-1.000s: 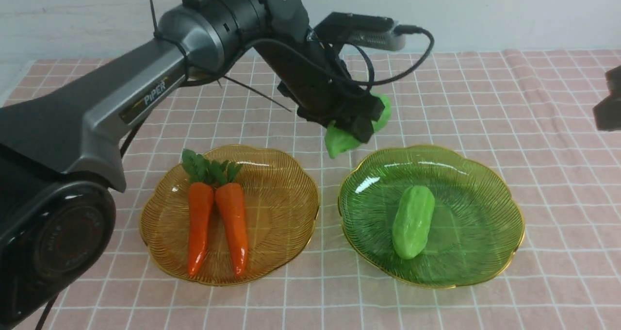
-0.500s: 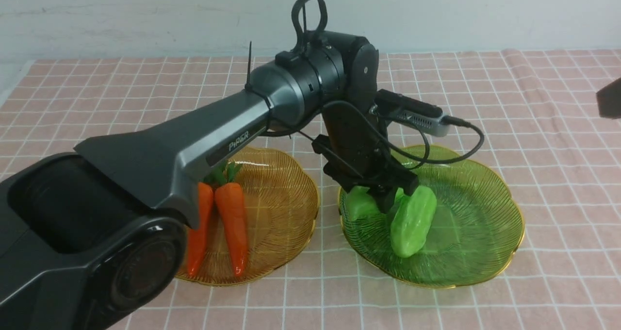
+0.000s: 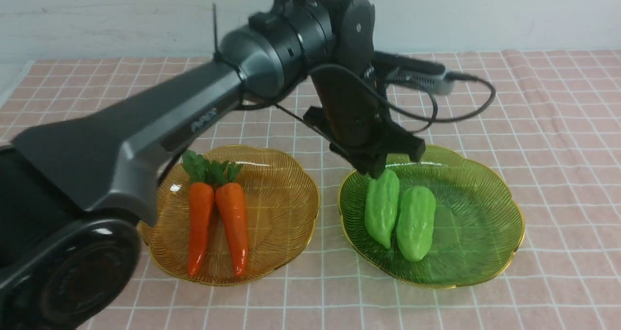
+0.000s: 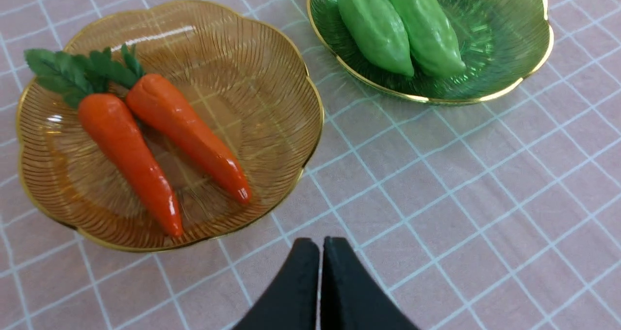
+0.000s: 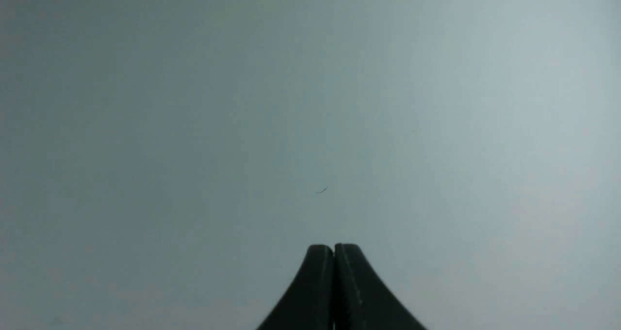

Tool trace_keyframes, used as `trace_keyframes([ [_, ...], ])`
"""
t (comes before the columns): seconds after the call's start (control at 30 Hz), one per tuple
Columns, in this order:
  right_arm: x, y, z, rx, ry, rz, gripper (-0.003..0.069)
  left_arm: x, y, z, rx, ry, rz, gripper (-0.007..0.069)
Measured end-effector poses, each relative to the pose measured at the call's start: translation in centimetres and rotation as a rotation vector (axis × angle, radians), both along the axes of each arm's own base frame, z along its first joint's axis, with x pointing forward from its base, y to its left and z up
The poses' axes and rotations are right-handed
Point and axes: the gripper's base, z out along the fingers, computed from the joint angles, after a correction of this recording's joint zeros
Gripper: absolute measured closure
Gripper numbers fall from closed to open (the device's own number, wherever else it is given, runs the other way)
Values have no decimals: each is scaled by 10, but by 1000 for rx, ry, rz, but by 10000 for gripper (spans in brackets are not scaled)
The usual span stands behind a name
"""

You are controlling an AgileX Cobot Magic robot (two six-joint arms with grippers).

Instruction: Put different types of vegetables on the plate.

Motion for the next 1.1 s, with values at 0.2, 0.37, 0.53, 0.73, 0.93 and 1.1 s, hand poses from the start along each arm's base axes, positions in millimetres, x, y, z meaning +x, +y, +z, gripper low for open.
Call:
trace_keyframes([
  [0.2, 0, 0, 0, 0, -2, 0, 676, -32, 33, -19, -142, -182, 23, 628],
  [0.37, 0, 0, 0, 1, -3, -1, 676, -51, 53, -22, -224, -317, 29, 628],
  [0.53, 0, 0, 0, 1, -3, 0, 676, -68, 69, -24, -273, -366, 42, 628],
  [0.73, 0, 0, 0, 2, -4, -1, 676, -72, 74, -26, -266, -363, 51, 628],
  [0.93, 0, 0, -1, -2, 9, 2, 676, -72, 74, -26, -265, -363, 52, 628],
  [1.1, 1, 1, -2, -5, 23, 6, 676, -69, 70, -31, -269, -407, 31, 628],
])
